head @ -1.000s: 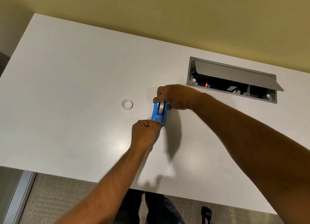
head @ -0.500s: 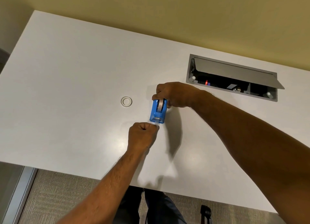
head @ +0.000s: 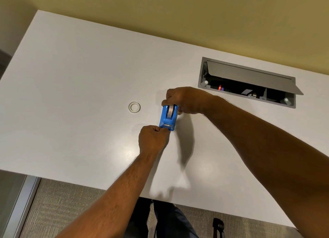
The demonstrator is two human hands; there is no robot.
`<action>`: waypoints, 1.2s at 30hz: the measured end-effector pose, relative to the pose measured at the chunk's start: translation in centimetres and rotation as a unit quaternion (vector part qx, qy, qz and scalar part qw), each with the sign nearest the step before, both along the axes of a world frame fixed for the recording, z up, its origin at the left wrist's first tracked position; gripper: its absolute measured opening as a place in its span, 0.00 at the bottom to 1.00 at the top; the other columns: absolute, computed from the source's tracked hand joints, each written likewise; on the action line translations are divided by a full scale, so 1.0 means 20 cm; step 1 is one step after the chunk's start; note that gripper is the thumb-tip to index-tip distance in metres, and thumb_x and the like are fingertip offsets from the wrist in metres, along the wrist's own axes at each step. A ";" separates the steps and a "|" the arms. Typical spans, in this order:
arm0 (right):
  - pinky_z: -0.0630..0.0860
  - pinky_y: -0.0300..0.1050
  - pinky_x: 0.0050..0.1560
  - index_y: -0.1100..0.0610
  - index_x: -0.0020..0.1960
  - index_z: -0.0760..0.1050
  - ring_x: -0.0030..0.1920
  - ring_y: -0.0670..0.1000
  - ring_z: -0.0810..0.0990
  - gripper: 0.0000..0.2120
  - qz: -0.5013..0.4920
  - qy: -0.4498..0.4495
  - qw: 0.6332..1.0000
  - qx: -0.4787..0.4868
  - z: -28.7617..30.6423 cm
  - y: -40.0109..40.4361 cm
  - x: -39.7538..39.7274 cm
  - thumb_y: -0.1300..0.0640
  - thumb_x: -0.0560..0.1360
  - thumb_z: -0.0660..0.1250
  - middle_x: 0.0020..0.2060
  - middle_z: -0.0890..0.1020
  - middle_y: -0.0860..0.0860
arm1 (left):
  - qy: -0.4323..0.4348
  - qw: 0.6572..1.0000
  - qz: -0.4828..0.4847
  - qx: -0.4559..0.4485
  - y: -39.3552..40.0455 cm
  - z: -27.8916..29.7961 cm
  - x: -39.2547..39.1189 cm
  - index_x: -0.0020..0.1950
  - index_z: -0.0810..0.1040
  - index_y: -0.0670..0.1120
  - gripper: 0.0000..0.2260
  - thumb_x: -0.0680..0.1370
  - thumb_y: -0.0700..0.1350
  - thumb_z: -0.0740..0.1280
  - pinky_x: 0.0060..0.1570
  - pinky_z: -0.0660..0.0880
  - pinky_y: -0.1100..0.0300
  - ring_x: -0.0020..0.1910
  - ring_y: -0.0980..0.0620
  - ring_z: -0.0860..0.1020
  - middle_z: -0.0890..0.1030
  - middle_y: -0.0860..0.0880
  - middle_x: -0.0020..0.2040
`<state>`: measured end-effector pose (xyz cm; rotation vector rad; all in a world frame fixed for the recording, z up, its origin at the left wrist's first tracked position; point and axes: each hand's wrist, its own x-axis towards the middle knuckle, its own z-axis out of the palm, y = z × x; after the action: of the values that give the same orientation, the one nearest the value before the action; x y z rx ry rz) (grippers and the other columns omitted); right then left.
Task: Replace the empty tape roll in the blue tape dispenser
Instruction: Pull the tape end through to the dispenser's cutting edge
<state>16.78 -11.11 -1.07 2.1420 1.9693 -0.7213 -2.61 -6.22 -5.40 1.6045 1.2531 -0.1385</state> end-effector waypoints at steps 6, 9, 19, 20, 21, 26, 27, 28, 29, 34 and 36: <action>0.78 0.48 0.58 0.54 0.72 0.71 0.55 0.54 0.80 0.29 0.005 0.000 1.000 0.011 -0.01 -0.01 0.00 0.63 0.74 0.74 0.60 0.78 0.53 | -0.011 1.000 -0.016 0.021 -0.01 -0.01 0.01 0.31 0.75 0.43 0.14 0.75 0.46 0.72 0.26 0.67 0.64 0.25 0.53 0.69 0.72 0.48 0.26; 0.78 0.47 0.57 0.54 0.72 0.72 0.54 0.54 0.80 0.29 0.005 0.001 1.000 0.017 -0.01 -0.01 0.00 0.63 0.73 0.74 0.60 0.79 0.53 | -0.021 0.999 -0.018 0.042 -0.01 -0.03 -0.01 0.27 0.73 0.43 0.17 0.75 0.45 0.71 0.22 0.63 0.71 0.21 0.55 0.67 0.70 0.50 0.23; 0.78 0.47 0.56 0.53 0.72 0.72 0.54 0.54 0.80 0.29 0.001 0.005 1.000 0.017 -0.02 -0.02 0.01 0.63 0.73 0.74 0.60 0.78 0.53 | -0.023 0.996 -0.031 0.084 -0.02 -0.05 -0.03 0.32 0.80 0.40 0.15 0.76 0.47 0.72 0.31 0.66 0.64 0.30 0.52 0.75 0.81 0.44 0.31; 0.78 0.46 0.56 0.53 0.72 0.72 0.54 0.54 0.80 0.29 -0.001 0.006 1.000 0.017 -0.02 -0.02 0.01 0.63 0.73 0.73 0.60 0.78 0.53 | -0.024 0.995 -0.034 0.089 -0.02 -0.05 -0.03 0.33 0.81 0.41 0.14 0.76 0.47 0.72 0.32 0.66 0.63 0.32 0.52 0.77 0.82 0.45 0.32; 0.77 0.46 0.56 0.52 0.72 0.72 0.54 0.54 0.80 0.28 -0.002 0.006 1.000 0.018 -0.02 -0.02 0.01 0.63 0.73 0.73 0.60 0.78 0.53 | -0.025 0.994 -0.037 0.097 -0.02 -0.05 -0.03 0.34 0.81 0.42 0.13 0.77 0.46 0.72 0.33 0.66 0.64 0.34 0.53 0.77 0.82 0.47 0.34; 0.76 0.44 0.55 0.52 0.72 0.71 0.55 0.54 0.80 0.28 -0.002 0.004 1.000 0.020 -0.03 -0.02 0.01 0.62 0.74 0.73 0.60 0.78 0.52 | -0.031 0.989 -0.058 0.129 -0.01 -0.06 -0.06 0.40 0.82 0.46 0.06 0.76 0.45 0.74 0.38 0.69 0.65 0.41 0.53 0.79 0.82 0.49 0.43; 0.76 0.45 0.55 0.52 0.72 0.71 0.55 0.54 0.80 0.28 -0.002 0.004 1.000 0.020 -0.03 -0.02 0.01 0.62 0.74 0.73 0.60 0.78 0.52 | -0.034 0.989 -0.062 0.129 0.00 -0.07 -0.07 0.41 0.82 0.47 0.05 0.75 0.45 0.75 0.39 0.69 0.67 0.42 0.53 0.79 0.81 0.50 0.44; 0.75 0.45 0.55 0.52 0.72 0.71 0.56 0.54 0.79 0.28 -0.002 0.003 1.000 0.020 -0.03 -0.02 0.01 0.62 0.74 0.73 0.60 0.78 0.53 | -0.040 0.989 -0.064 0.128 0.00 -0.07 -0.07 0.41 0.81 0.48 0.05 0.74 0.45 0.76 0.39 0.69 0.68 0.42 0.53 0.79 0.81 0.50 0.44; 0.75 0.45 0.55 0.52 0.72 0.71 0.56 0.54 0.79 0.29 -0.003 0.003 1.000 0.019 -0.03 -0.02 0.01 0.62 0.73 0.73 0.61 0.78 0.53 | -0.045 0.989 -0.067 0.124 0.00 -0.07 -0.08 0.41 0.80 0.50 0.06 0.73 0.45 0.77 0.40 0.69 0.69 0.42 0.54 0.79 0.81 0.51 0.45; 0.77 0.47 0.59 0.52 0.73 0.71 0.57 0.54 0.79 0.29 -0.005 0.008 1.000 0.013 -0.03 -0.02 0.01 0.61 0.74 0.73 0.61 0.78 0.52 | -0.049 0.986 -0.110 0.117 0.03 -0.08 -0.12 0.45 0.82 0.50 0.05 0.74 0.41 0.75 0.41 0.70 0.68 0.39 0.57 0.77 0.79 0.51 0.44; 0.76 0.47 0.60 0.52 0.73 0.71 0.57 0.54 0.79 0.29 -0.004 0.008 1.000 0.011 -0.03 -0.02 0.01 0.61 0.74 0.73 0.61 0.78 0.52 | -0.059 0.990 -0.093 0.088 0.04 -0.07 -0.12 0.47 0.83 0.48 0.06 0.76 0.38 0.70 0.43 0.71 0.69 0.43 0.56 0.79 0.82 0.52 0.47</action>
<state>17.00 -11.49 -1.63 2.1653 1.9862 -0.7253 -5.06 -5.35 -6.73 1.8539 1.0475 -0.0507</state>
